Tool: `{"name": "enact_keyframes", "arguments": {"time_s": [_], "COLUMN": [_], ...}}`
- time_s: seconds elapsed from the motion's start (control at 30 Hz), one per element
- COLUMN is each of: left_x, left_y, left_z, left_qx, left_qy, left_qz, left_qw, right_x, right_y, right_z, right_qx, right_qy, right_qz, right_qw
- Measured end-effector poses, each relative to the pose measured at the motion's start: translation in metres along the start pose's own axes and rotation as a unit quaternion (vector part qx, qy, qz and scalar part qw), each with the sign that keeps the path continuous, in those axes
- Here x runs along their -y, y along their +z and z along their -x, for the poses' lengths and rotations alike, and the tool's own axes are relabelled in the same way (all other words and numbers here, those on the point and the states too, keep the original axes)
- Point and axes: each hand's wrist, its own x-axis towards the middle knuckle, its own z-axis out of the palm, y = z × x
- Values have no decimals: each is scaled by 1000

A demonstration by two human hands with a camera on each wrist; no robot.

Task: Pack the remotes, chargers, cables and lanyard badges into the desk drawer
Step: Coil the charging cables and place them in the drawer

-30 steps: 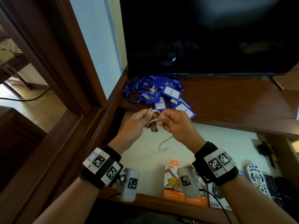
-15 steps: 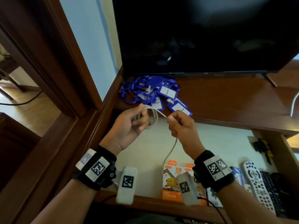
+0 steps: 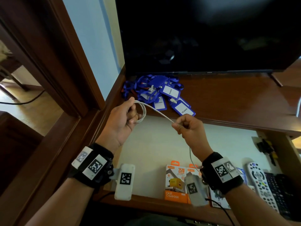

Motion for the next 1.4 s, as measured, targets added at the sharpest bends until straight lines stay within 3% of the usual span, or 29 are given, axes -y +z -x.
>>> {"name": "enact_keyframes", "arguments": {"time_s": [0.2, 0.3, 0.4, 0.67, 0.83, 0.93, 1.2, 1.4], "left_x": [-2, 2, 10, 41, 43, 39, 34, 34], "left_y": [1, 5, 12, 20, 21, 18, 14, 14], "left_z": [1, 8, 14, 15, 11, 13, 16, 16], "left_qx": [-27, -14, 7, 37, 69, 104, 178, 190], "left_qy": [68, 117, 135, 150, 85, 42, -100, -143], "left_qz": [-81, -233, -273, -330, -329, -351, -311, -230], "left_qw": [994, 965, 953, 931, 938, 930, 928, 944], "right_x": [15, 22, 32, 36, 29, 25, 15, 13], "right_y": [21, 29, 32, 30, 28, 26, 20, 20], "right_z": [6, 9, 9, 3, 5, 6, 8, 12], "right_qx": [83, 137, 166, 99, 47, 27, 40, 100], "right_qy": [-13, -52, -62, -110, -123, -91, -67, -18], "right_qz": [140, 180, 187, 113, 110, 69, 60, 9], "right_qw": [987, 973, 966, 983, 985, 993, 995, 995]}}
